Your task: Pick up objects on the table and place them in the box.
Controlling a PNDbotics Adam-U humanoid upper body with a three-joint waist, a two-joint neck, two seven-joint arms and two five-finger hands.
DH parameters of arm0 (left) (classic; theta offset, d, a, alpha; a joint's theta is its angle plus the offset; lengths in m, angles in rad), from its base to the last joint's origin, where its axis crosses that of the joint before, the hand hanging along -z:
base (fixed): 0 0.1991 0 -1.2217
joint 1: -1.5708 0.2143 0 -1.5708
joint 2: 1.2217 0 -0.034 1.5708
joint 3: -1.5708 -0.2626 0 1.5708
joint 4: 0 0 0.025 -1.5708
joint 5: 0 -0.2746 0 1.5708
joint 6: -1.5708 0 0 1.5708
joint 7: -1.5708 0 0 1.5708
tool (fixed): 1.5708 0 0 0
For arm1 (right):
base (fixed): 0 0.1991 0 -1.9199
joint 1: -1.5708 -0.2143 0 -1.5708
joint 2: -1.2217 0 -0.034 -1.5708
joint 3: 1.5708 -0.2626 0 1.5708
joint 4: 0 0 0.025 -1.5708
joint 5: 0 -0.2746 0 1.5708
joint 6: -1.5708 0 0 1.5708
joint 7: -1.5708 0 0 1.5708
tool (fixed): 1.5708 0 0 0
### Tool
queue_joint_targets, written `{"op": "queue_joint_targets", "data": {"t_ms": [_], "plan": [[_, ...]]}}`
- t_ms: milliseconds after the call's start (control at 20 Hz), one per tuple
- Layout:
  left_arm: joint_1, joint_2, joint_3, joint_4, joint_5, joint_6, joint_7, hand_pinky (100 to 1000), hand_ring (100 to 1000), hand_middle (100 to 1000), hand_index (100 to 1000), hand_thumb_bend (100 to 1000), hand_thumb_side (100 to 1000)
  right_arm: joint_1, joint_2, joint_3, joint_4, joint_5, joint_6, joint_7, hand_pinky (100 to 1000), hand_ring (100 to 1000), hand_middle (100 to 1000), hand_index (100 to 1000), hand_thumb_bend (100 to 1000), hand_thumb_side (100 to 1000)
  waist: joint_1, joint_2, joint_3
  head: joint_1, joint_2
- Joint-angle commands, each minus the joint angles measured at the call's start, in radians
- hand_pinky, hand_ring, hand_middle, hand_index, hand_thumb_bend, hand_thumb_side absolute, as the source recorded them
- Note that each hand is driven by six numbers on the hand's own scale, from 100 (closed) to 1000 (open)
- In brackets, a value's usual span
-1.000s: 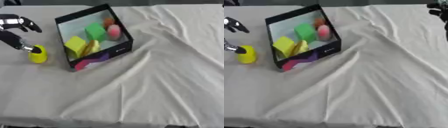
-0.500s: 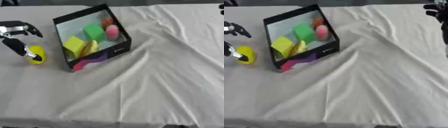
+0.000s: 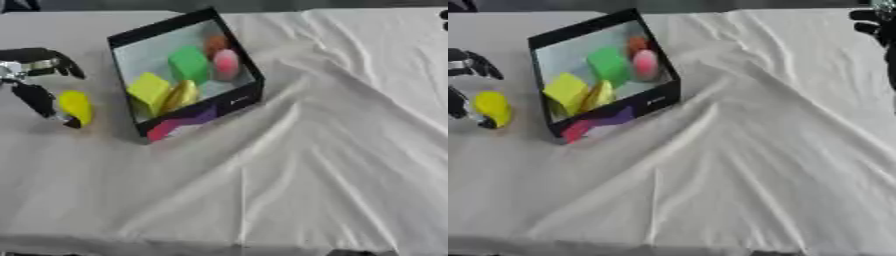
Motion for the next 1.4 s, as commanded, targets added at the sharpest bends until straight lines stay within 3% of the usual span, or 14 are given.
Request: {"op": "queue_joint_targets", "data": {"t_ms": [50, 400, 700, 1050, 1200, 1400], "plan": [[-0.012, 0.017, 0.012, 0.004, -0.006, -0.008, -0.004, 798, 758, 728, 794, 657, 222, -0.012, -0.016, -0.005, -0.007, 0.003, 0.002, 0.000, 825, 757, 750, 872, 100, 617, 0.005, -0.007, 0.002, 0.005, -0.010], [-0.008, 0.023, -0.005, -0.004, -0.037, -0.027, -0.075, 736, 701, 673, 726, 604, 100, -0.016, -0.015, -0.005, -0.006, 0.002, 0.003, -0.001, 825, 758, 750, 872, 100, 616, 0.006, -0.008, 0.007, 0.011, -0.010], [-0.006, 0.033, -0.010, -0.035, -0.062, -0.035, -0.108, 662, 624, 589, 624, 468, 100, -0.017, -0.017, -0.004, -0.005, -0.003, 0.002, 0.000, 826, 759, 751, 872, 100, 615, 0.006, -0.013, 0.010, 0.008, -0.010], [-0.105, 0.100, -0.010, -0.282, 0.031, -0.022, -0.105, 651, 605, 562, 561, 439, 100, -0.025, -0.023, -0.002, -0.010, -0.008, 0.000, 0.005, 826, 759, 751, 872, 100, 608, 0.008, -0.013, 0.006, 0.001, -0.006], [-0.191, 0.050, -0.006, -0.329, 0.048, 0.022, -0.087, 642, 596, 551, 547, 413, 100, -0.046, -0.016, 0.004, -0.013, -0.016, 0.000, 0.011, 827, 760, 752, 872, 100, 604, 0.004, -0.010, -0.004, 0.011, -0.013], [-0.264, -0.075, -0.016, -0.238, -0.044, 0.027, -0.030, 643, 595, 550, 543, 411, 100, -0.094, 0.000, 0.015, -0.023, -0.033, -0.001, 0.024, 828, 760, 752, 872, 100, 594, -0.007, 0.001, -0.031, 0.036, -0.027]]}}
